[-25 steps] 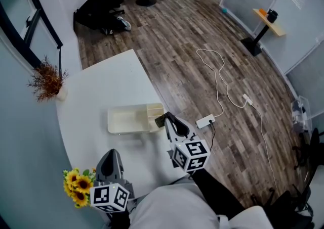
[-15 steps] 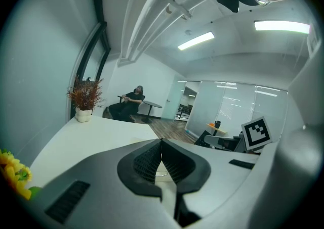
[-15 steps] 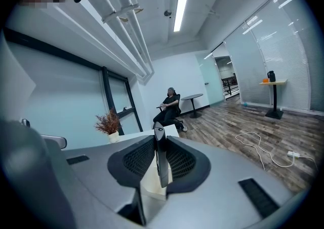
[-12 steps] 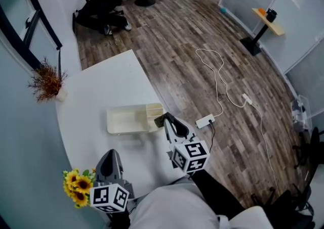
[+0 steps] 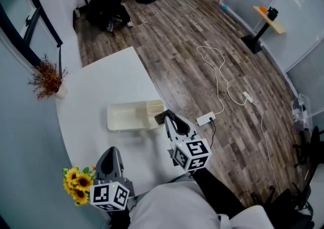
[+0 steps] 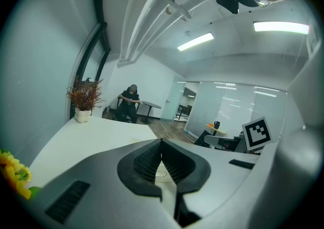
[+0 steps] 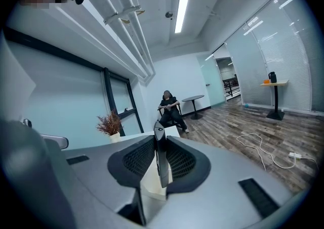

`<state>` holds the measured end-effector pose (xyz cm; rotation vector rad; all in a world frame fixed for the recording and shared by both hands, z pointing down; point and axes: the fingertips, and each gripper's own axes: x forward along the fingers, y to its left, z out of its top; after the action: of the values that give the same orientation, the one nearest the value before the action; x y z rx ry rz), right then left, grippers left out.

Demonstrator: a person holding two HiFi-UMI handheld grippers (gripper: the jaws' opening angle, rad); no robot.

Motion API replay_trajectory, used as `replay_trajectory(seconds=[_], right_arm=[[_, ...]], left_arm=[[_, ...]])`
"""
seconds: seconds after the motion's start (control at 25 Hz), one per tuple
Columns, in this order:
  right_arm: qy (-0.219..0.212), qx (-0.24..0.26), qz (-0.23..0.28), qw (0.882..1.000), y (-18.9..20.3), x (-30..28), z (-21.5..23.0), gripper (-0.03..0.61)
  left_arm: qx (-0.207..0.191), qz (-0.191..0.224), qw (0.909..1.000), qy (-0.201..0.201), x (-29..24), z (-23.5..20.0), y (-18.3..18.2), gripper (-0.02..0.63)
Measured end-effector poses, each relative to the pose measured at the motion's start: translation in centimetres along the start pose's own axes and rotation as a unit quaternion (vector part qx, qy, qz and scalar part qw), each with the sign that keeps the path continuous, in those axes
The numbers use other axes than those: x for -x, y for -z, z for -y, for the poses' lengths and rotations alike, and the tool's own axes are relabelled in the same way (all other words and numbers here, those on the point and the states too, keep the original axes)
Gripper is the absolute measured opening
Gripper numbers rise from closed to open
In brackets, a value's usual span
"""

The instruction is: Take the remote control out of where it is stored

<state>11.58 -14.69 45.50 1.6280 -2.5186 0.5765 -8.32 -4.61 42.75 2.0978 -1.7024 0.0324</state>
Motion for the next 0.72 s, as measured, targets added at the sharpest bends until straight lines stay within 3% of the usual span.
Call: replay_trajectory(seconds=[0.72], right_arm=[[-0.004, 0.000, 0.009, 1.000, -0.74, 0.52, -0.28, 0.074]], left_arm=[[0.000, -0.002, 1.0000, 0.003, 0.28, 0.26, 0.11, 0.008]])
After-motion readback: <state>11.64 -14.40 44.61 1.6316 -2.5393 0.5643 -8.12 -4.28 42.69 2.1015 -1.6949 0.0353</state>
